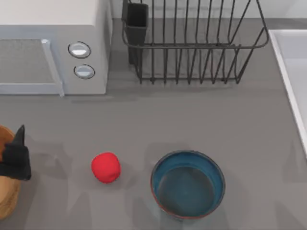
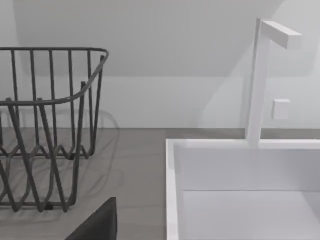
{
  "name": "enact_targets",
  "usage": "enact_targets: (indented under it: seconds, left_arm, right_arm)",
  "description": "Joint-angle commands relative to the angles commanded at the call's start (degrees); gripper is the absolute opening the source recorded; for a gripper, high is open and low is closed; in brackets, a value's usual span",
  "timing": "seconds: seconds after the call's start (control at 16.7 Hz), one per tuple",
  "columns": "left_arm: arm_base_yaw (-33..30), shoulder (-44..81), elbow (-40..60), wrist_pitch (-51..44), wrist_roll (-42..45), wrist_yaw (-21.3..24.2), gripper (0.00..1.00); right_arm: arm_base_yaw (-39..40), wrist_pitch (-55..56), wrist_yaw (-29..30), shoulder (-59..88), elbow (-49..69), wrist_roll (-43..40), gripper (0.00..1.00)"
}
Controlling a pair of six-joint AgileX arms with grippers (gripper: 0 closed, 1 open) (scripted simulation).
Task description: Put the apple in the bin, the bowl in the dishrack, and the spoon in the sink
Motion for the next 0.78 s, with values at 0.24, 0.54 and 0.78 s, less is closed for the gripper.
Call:
enact_targets:
  seconds: [0.24,0.54,0.78]
  left_arm:
    - [-3.6,10.6,7.1,-5.8,3.2,0.1,1.00]
    - [-7.9,23.8,16.3,-13.0,6.7,0.1,1.00]
    - [-11.0,33.8,24.2,-18.3,9.2,0.1,1.00]
  right_arm:
    - [0.0,0.0,0.0,0.0,0.0,0.0,1.00]
    - [0.0,0.0,0.0,0.0,0.0,0.0,1.00]
    - [0.0,0.0,0.0,0.0,0.0,0.0,1.00]
